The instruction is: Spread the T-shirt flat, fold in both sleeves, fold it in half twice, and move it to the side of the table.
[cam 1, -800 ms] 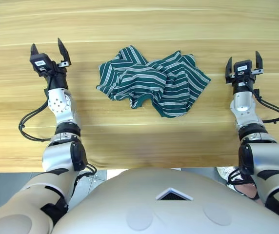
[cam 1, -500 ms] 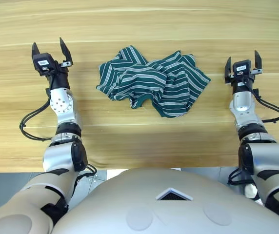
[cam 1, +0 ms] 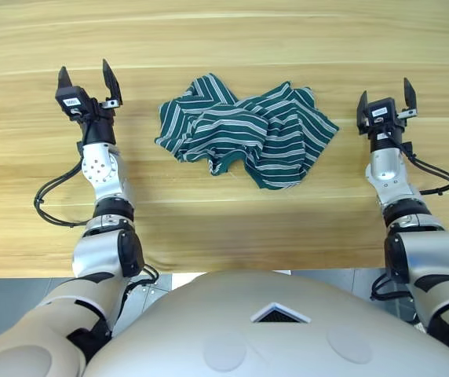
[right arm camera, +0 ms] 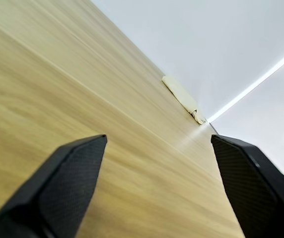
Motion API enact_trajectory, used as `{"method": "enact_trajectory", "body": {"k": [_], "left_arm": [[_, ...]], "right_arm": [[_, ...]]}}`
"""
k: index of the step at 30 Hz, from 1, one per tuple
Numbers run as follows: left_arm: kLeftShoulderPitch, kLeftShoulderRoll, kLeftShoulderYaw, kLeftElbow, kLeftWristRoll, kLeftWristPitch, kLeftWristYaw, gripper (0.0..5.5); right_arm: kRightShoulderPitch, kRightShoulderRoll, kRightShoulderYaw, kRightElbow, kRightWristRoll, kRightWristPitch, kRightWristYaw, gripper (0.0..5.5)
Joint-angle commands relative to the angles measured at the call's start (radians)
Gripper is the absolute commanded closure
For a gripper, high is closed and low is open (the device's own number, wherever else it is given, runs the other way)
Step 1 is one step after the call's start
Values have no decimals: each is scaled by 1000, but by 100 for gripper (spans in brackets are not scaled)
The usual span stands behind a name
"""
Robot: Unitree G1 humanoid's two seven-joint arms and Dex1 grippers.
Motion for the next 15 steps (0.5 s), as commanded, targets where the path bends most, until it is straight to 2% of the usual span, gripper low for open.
{"method": "enact_trajectory", "body": {"k": [1, 15], "left_arm": [[3, -1, -8, -10, 18, -12, 10, 125], [5, -2, -27, -9, 49, -33, 37, 125]], "right_arm": [[29, 12, 25, 12, -28, 17, -4, 161], [32, 6, 38, 14, -47, 16, -32, 161]]}}
